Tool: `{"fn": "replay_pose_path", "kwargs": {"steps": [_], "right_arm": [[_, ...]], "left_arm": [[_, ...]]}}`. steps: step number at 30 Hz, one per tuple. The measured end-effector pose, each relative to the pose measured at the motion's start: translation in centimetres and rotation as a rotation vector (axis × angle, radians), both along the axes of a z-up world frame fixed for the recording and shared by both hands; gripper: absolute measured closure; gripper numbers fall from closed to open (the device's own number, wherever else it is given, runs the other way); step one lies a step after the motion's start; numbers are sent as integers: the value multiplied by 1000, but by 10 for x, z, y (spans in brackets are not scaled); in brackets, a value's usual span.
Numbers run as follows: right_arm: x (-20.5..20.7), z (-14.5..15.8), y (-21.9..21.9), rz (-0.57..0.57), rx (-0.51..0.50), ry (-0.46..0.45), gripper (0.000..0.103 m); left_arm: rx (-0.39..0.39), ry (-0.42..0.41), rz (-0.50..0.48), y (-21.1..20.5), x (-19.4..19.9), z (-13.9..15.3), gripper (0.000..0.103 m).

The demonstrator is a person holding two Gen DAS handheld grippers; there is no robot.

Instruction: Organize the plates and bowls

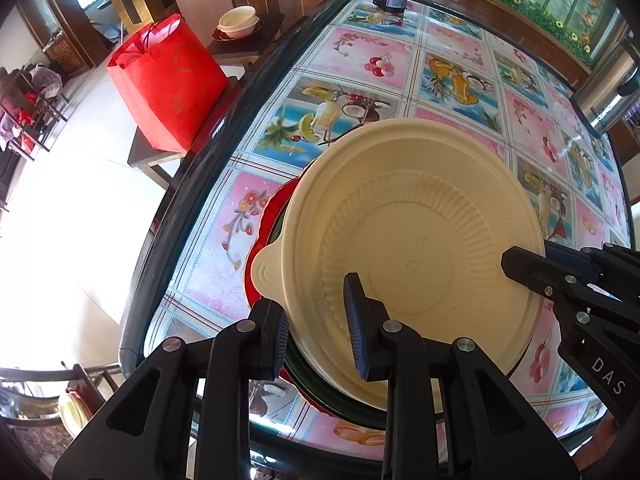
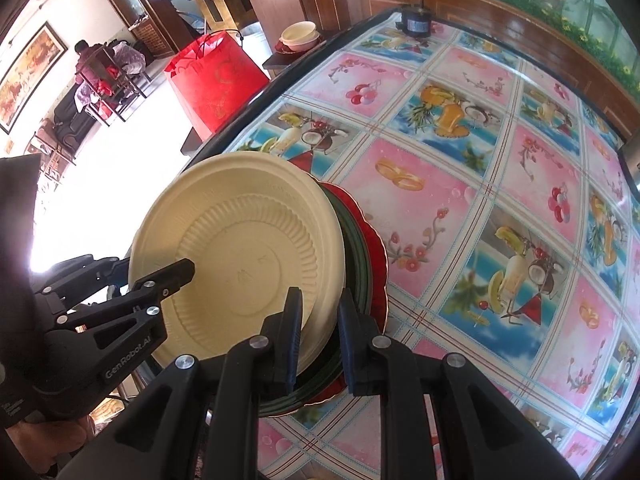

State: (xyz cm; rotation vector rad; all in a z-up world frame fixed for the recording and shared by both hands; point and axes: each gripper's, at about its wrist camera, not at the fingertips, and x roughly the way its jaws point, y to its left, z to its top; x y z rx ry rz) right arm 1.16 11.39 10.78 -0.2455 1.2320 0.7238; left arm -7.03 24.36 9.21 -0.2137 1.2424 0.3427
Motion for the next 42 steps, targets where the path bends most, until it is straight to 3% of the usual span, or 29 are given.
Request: {"fn": "replay_pose_path", "kwargs": {"steps": [11, 18, 26, 32, 34, 35, 37, 38, 42], "right_arm": [[-3, 3, -2, 6, -1, -8, 85], [-5, 4, -4, 0, 10, -4, 84], [-12, 11, -9, -6, 24, -15, 80], [-20, 21, -13, -27, 56, -50, 66], [-23, 25, -13, -45, 54, -84, 55], [-24, 27, -13, -58, 52, -101, 51], [-26, 30, -15, -88, 62, -127, 40], [-28, 32, -17, -98, 69, -141, 39], [-34, 38, -22, -129, 73, -195, 36]], "left_arm": [[11, -3, 1, -1, 0, -1, 77], [-6, -14, -7, -4, -1, -1, 59], [-18, -26, 5, -6, -6, 1, 57], [11, -45, 0, -6, -13, 17, 57], [23, -56, 1, -6, -15, 24, 57], [33, -62, -2, -7, -15, 28, 56], [51, -64, -18, -10, -13, 32, 42], [56, -67, -28, -12, -13, 33, 36], [95, -69, -62, -21, -12, 36, 36]]}}
